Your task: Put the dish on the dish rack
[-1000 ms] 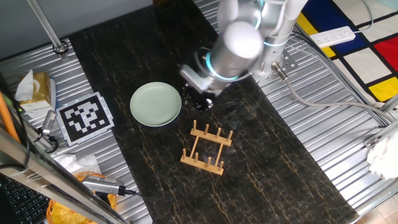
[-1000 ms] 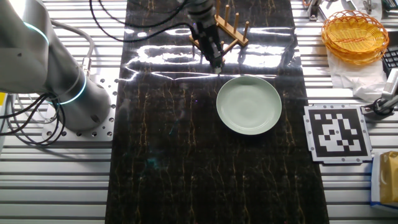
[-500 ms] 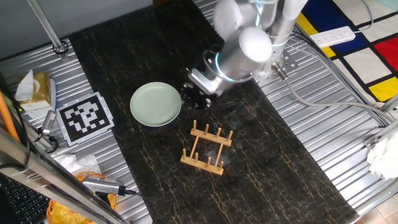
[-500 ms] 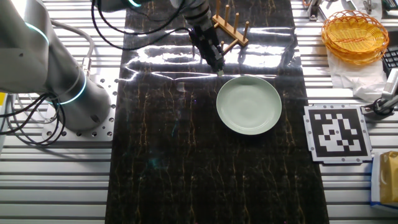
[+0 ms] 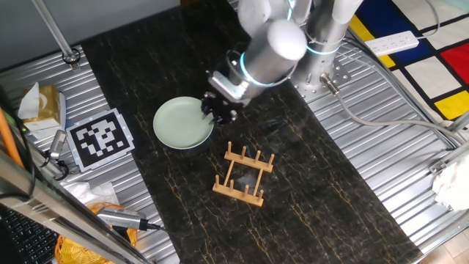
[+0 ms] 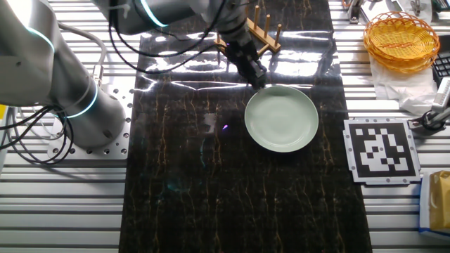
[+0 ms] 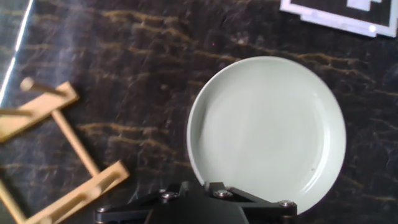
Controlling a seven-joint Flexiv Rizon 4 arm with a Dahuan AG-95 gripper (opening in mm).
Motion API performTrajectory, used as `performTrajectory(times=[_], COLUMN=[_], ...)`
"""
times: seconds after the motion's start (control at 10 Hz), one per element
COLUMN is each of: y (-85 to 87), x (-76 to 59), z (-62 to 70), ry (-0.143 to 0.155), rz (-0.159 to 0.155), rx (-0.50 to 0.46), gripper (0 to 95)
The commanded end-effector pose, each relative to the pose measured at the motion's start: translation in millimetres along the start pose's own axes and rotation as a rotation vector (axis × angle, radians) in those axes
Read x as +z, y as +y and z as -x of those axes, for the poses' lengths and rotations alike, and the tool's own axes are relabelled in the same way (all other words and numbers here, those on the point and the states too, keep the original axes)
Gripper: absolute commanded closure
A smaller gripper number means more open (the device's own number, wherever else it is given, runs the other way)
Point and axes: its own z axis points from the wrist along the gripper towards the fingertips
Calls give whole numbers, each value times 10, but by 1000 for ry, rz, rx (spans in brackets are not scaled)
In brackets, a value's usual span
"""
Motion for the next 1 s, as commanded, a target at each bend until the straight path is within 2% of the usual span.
performTrajectory(times=[0.1,0.2,0.3,0.4,0.5,0.6,0.7,0.8,0.9,1.0], y=[-295,-406,-584,-616,-643,-674,-738,-794,-804,-799], x=[-37,-57,-83,-84,-55,-57,-81,-105,-110,-106], z=[138,218,394,453,534,603,685,743,752,726], ry=[-21,6,58,80,94,84,116,141,154,153], rz=[55,75,101,113,135,143,145,192,234,279], rx=[38,57,122,171,248,246,201,121,74,56], gripper=[950,950,950,760,760,760,760,950,950,950])
